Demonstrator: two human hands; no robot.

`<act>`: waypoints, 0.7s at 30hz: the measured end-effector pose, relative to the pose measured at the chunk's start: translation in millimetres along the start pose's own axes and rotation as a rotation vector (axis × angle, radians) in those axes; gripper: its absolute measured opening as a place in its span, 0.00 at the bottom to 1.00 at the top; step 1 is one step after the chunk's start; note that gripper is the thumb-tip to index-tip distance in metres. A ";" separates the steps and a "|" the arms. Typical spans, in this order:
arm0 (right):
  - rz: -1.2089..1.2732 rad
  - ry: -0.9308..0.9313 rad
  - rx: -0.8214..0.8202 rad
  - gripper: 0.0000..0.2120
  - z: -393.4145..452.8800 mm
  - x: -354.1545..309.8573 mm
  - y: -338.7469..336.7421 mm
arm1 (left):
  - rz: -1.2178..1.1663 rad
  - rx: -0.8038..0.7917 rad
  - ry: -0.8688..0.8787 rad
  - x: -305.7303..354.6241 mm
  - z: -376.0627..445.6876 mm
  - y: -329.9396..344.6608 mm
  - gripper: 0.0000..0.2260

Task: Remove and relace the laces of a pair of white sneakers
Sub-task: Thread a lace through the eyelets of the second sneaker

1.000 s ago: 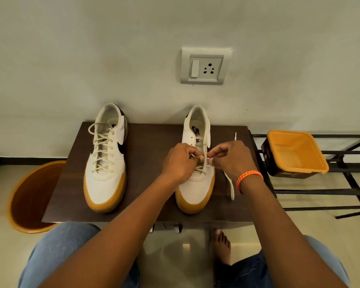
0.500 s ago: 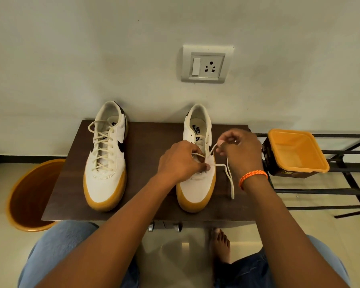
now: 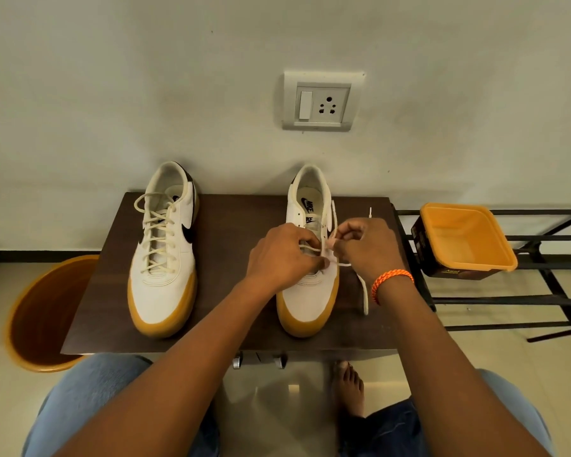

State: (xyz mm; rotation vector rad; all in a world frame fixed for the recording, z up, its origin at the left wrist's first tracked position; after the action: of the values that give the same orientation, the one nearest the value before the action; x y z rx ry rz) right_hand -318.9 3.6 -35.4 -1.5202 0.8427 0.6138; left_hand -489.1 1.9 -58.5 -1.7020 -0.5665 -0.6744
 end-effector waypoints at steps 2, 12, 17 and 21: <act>0.086 0.017 0.065 0.08 1.6 0.2 -7.6 | -0.003 -0.013 -0.003 0.8 -0.1 -0.5 0.14; 0.075 0.087 -0.106 0.03 5.5 9.4 3.4 | 0.008 0.003 0.019 1.6 1.5 -0.3 0.09; 0.038 0.064 -0.048 0.04 2.8 6.3 0.0 | 0.125 0.035 0.041 4.7 0.0 0.0 0.10; 0.144 0.032 0.080 0.05 4.3 3.7 -14.4 | 0.140 0.032 0.050 4.0 -0.6 -1.3 0.09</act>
State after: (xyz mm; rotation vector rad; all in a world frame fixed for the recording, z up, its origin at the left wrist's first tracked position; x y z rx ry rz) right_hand -304.8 7.3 -30.2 -1.4087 0.9966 0.6544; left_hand -487.2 1.7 -54.6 -1.6735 -0.4168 -0.6023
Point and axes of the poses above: each hand's wrist, its own z-axis towards the middle knuckle, its own y-axis out of the palm, x = y × z, the point moved 4 cm from there along z, towards the middle knuckle
